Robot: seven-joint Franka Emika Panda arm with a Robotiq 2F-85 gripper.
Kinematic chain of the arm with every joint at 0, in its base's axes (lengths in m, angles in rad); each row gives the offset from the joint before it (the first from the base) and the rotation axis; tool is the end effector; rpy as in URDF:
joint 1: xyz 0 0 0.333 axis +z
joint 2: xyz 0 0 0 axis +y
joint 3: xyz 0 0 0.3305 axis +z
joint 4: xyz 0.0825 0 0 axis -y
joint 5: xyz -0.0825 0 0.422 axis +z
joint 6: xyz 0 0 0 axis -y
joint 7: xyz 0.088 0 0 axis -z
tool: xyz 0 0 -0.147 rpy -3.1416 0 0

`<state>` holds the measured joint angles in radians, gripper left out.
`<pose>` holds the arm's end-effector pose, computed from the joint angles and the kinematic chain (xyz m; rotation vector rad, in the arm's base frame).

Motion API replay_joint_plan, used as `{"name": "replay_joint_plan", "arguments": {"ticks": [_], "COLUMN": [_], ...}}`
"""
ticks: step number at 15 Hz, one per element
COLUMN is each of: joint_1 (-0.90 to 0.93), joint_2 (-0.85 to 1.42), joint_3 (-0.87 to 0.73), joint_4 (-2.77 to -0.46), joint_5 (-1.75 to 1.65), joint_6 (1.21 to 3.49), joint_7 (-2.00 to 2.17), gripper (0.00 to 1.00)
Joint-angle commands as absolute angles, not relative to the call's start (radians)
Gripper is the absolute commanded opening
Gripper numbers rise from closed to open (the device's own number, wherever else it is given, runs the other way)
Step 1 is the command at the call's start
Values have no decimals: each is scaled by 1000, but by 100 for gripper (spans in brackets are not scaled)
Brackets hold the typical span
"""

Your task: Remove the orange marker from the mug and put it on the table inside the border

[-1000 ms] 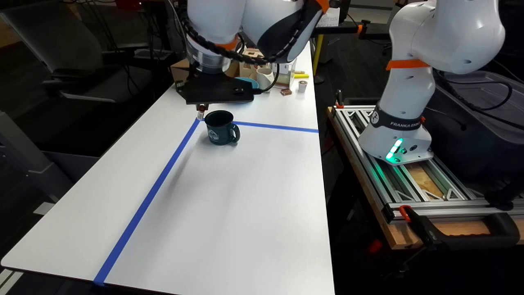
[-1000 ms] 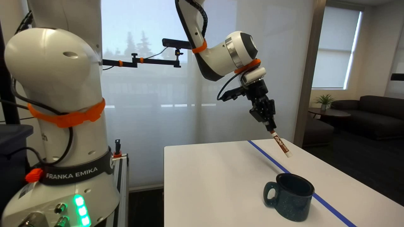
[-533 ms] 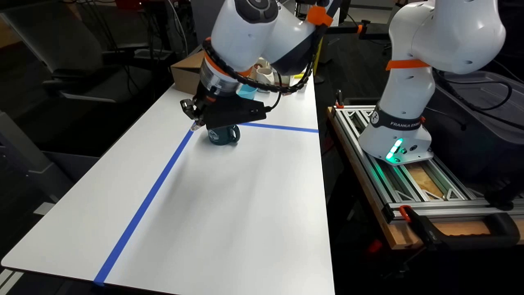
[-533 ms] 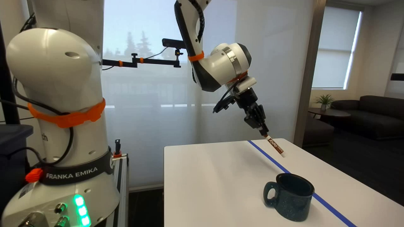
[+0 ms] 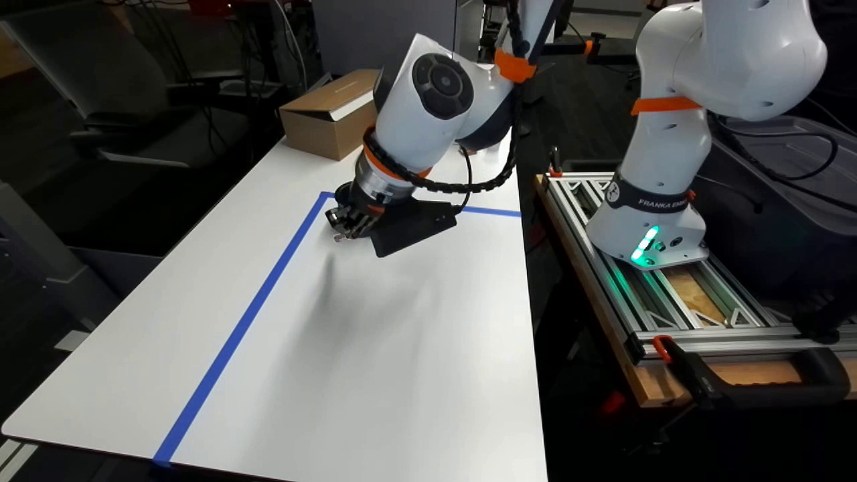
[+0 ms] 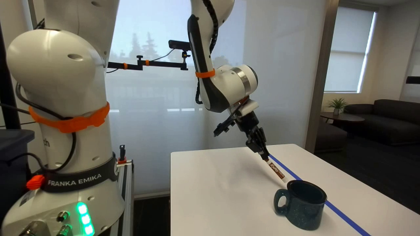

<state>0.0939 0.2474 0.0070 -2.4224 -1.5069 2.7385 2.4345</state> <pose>0.4997 0.0742 0.1444 2.5893 -1.2908 0.8576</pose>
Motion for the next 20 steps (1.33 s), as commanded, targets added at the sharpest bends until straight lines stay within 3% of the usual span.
{"name": "replay_joint_plan", "arguments": {"ticks": [1, 8, 9, 10, 11, 18, 20], "joint_1": [95, 96, 97, 97, 96, 86, 70], "joint_2": [304, 370, 375, 378, 378, 300, 251], "joint_3": [5, 10, 11, 13, 15, 59, 86], "joint_4": [-2405, -2388, -2387, -2388, -2392, -2465, -2486], "joint_5": [-1592, -1628, -1622, -1617, -1606, -1301, -1154], "joint_6": [2781, 2796, 2797, 2796, 2799, 2744, 2718], "joint_7": [2502, 2510, 2505, 2503, 2495, 2324, 2204], "gripper": [5, 5, 13, 36, 46, 98, 100]}}
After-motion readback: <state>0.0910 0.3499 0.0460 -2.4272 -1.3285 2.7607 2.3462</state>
